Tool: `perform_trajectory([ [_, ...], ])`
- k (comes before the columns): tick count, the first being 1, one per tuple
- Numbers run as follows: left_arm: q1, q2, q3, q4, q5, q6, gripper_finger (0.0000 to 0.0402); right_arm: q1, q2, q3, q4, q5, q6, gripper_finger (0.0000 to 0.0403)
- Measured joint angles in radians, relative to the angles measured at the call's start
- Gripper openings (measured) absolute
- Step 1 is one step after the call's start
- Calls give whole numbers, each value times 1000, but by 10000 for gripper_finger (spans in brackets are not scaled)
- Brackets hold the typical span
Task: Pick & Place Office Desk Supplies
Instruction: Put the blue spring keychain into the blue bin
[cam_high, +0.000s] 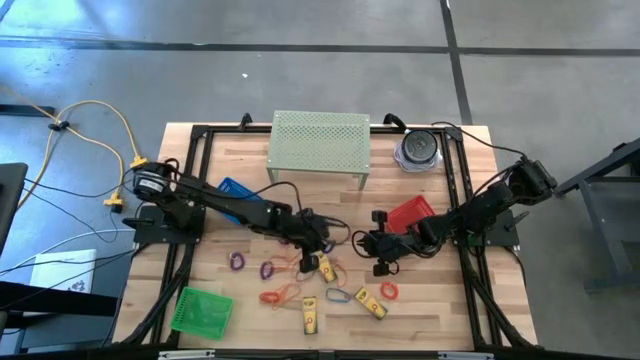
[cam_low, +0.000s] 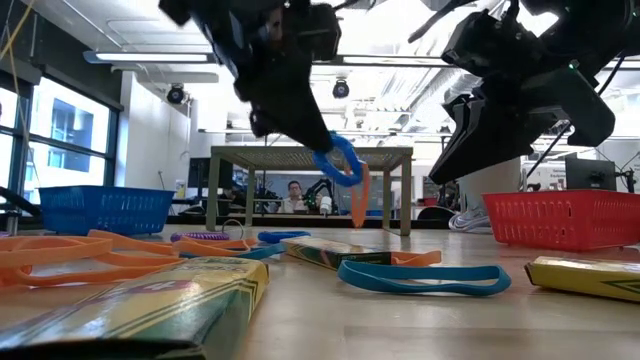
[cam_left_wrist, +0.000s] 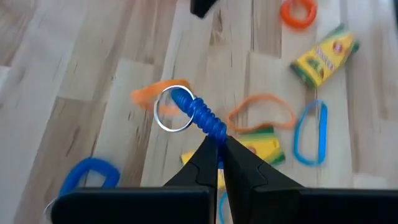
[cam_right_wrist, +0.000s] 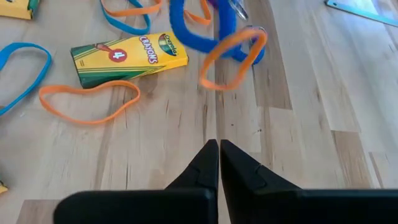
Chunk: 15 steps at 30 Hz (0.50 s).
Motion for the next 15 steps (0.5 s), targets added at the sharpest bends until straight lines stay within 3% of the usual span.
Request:
perform_trajectory([
  [15,-23,0,154,-362,-65,-18,3,0,0,0,4,-7,1,3],
])
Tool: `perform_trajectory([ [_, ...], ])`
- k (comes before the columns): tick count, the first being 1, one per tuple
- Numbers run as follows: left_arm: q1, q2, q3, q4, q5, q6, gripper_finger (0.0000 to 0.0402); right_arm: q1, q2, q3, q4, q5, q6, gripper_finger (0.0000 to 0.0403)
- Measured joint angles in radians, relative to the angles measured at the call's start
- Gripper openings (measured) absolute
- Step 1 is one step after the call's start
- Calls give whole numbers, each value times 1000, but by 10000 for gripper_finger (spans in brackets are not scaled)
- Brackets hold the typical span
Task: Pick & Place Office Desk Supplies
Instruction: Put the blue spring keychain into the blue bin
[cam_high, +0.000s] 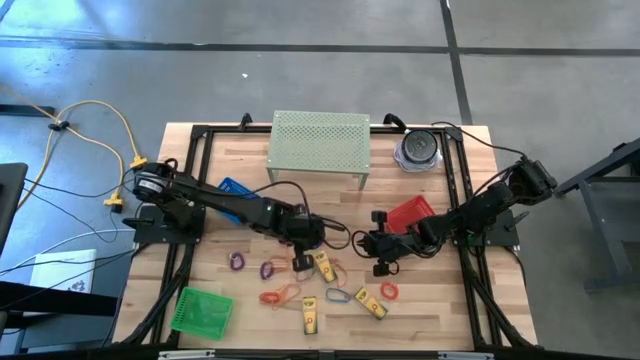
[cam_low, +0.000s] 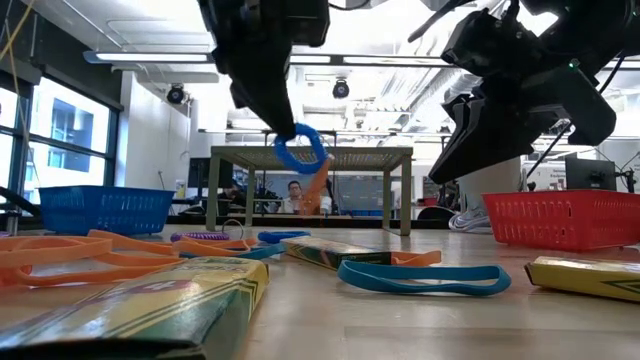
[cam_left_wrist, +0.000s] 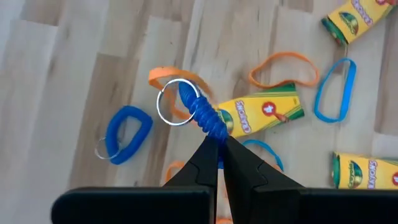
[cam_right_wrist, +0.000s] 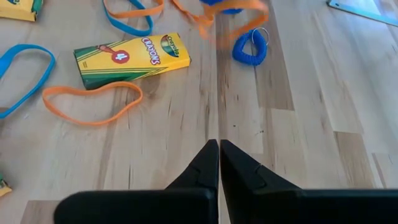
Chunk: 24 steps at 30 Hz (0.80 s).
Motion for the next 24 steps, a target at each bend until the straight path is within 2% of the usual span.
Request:
perform_trajectory([
  [8,-56,0,35,-156,-7,112,3,0,0,0,3,0,0,3],
  [11,-92,1,51,-253,-75,150,3,0,0,0,3,0,0,3],
  [16,-134,1,113,-383,-159,101,3,0,0,0,3,-1,0,3],
  [24,-124,-19,167,-689,-167,-11,3,0,0,0,3,-26,1,3],
])
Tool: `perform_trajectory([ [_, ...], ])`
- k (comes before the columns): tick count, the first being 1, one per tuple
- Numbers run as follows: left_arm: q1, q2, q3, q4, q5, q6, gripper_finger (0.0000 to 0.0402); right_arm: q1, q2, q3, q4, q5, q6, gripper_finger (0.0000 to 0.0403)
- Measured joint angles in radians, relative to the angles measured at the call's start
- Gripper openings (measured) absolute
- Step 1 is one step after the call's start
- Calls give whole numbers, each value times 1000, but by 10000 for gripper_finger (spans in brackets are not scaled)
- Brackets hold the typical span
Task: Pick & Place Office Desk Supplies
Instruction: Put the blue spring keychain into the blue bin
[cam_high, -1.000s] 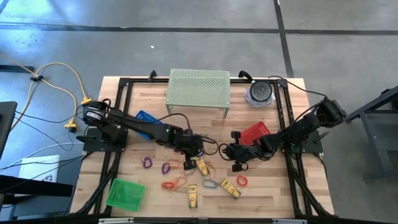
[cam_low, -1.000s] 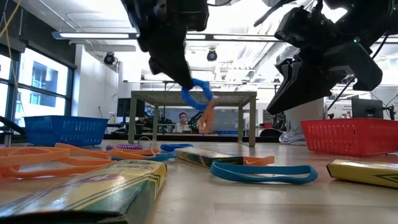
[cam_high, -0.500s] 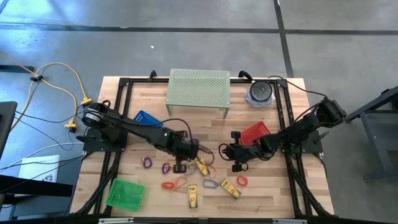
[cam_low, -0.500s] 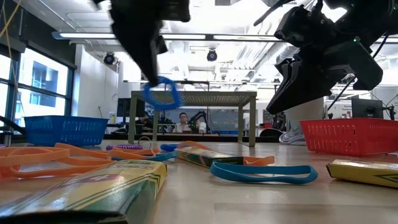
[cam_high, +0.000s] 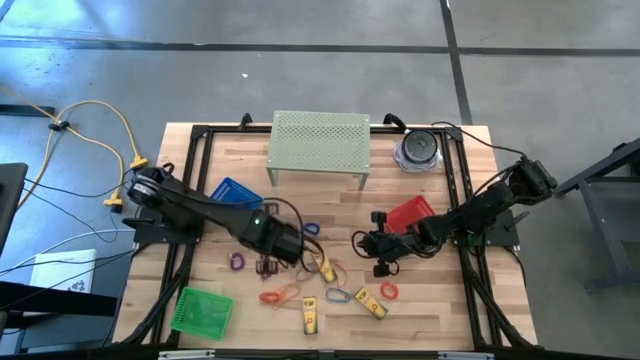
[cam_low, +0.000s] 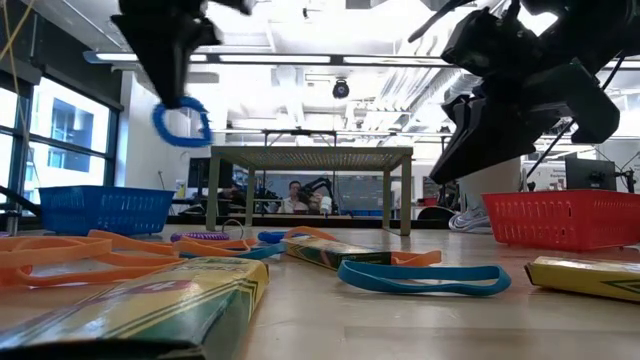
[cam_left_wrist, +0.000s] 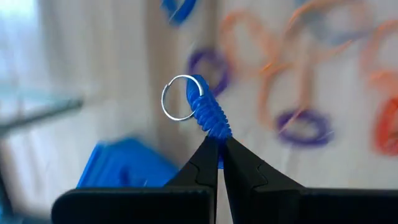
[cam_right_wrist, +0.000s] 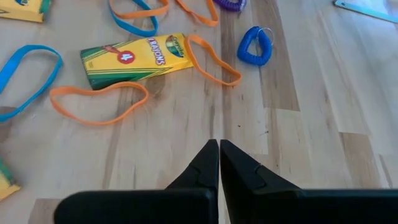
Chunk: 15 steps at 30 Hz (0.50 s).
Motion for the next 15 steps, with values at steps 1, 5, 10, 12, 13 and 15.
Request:
perform_trajectory([
  [1,10,-4,0,-51,-2,-28,3,0,0,0,0,-2,0,3],
  [5,66,-7,0,-231,6,-125,3,0,0,0,-1,-15,0,3],
  [10,142,-41,-10,-234,79,-55,3,0,0,0,-8,-29,51,3],
  [12,172,-62,-17,-227,81,-10,3,3,0,0,-18,-44,73,3],
  [13,188,-74,-20,-225,81,9,3,6,0,0,-22,-45,77,3],
  [15,227,-112,-28,-229,80,24,3,13,0,0,-23,-44,78,3],
])
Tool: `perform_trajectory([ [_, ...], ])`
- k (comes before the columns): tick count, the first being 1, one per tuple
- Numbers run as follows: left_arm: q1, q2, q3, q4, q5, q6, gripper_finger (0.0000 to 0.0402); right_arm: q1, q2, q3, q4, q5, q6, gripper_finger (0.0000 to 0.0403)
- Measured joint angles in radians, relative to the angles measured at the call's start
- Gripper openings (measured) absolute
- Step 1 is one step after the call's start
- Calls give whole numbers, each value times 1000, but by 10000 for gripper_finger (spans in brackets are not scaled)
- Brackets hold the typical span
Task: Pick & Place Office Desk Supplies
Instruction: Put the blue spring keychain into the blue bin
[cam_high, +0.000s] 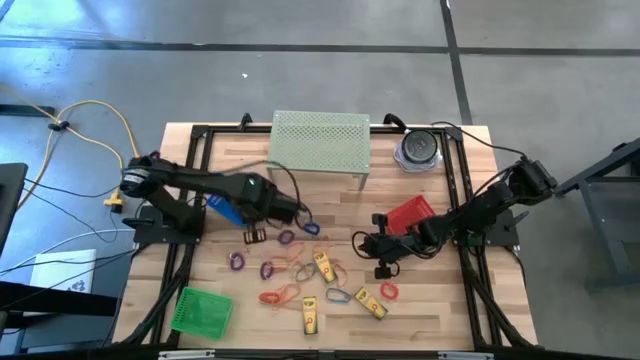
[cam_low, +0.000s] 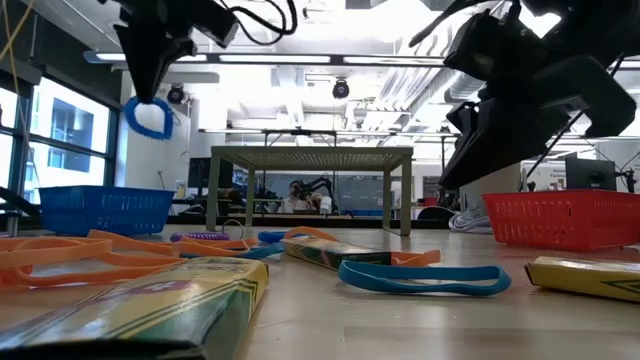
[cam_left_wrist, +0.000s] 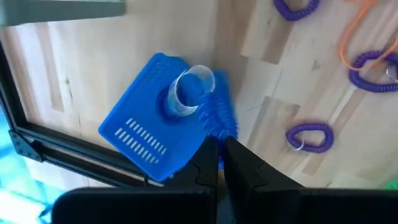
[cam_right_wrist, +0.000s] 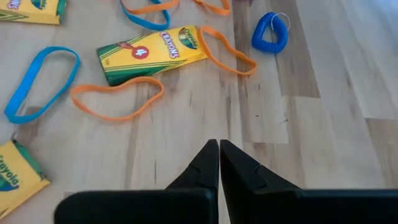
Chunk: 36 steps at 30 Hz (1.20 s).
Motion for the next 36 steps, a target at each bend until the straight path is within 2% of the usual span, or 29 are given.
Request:
perform_trajectory([
  [3,65,-75,-40,-3,0,-1,3,1,0,0,0,1,0,3],
  [9,170,-244,-196,-3,-1,-76,3,0,0,0,2,5,-2,3],
  [17,203,-352,-360,10,57,-129,3,0,0,0,33,5,-10,3],
  [26,240,-413,-392,68,46,-62,3,0,0,0,42,2,-18,3],
  [36,306,-439,-406,116,-10,-194,8,0,0,0,46,-2,-27,3],
])
